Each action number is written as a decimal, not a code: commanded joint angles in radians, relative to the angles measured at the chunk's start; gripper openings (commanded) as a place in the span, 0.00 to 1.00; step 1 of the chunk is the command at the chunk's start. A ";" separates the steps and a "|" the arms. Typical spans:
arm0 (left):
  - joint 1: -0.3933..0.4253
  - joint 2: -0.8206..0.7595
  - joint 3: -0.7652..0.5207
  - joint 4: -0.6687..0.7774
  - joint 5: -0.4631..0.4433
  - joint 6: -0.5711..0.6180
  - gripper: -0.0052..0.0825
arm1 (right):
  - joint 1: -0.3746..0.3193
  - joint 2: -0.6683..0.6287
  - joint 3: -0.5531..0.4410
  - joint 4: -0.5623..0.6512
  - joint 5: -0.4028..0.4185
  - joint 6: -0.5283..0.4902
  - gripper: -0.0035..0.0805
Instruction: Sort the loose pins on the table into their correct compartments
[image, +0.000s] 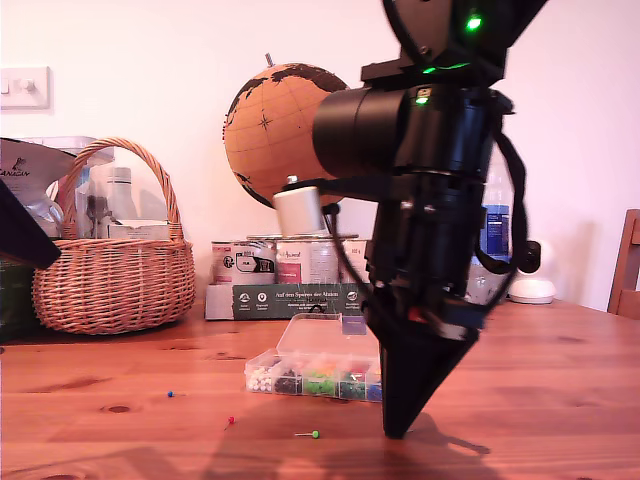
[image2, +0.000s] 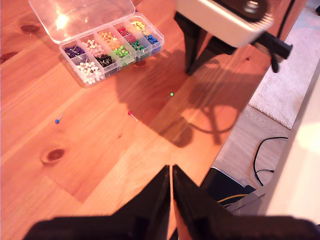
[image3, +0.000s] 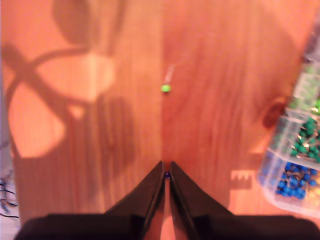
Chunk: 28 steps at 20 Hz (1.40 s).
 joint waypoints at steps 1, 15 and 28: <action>-0.004 0.002 0.011 0.001 0.008 -0.006 0.03 | -0.009 0.017 0.036 -0.027 -0.015 0.041 0.03; -0.004 0.002 0.016 -0.004 0.021 -0.015 0.03 | -0.046 0.018 0.193 -0.099 -0.188 0.429 0.03; -0.004 0.002 0.016 -0.026 0.026 -0.015 0.03 | -0.048 0.050 0.203 0.182 -0.154 0.667 0.03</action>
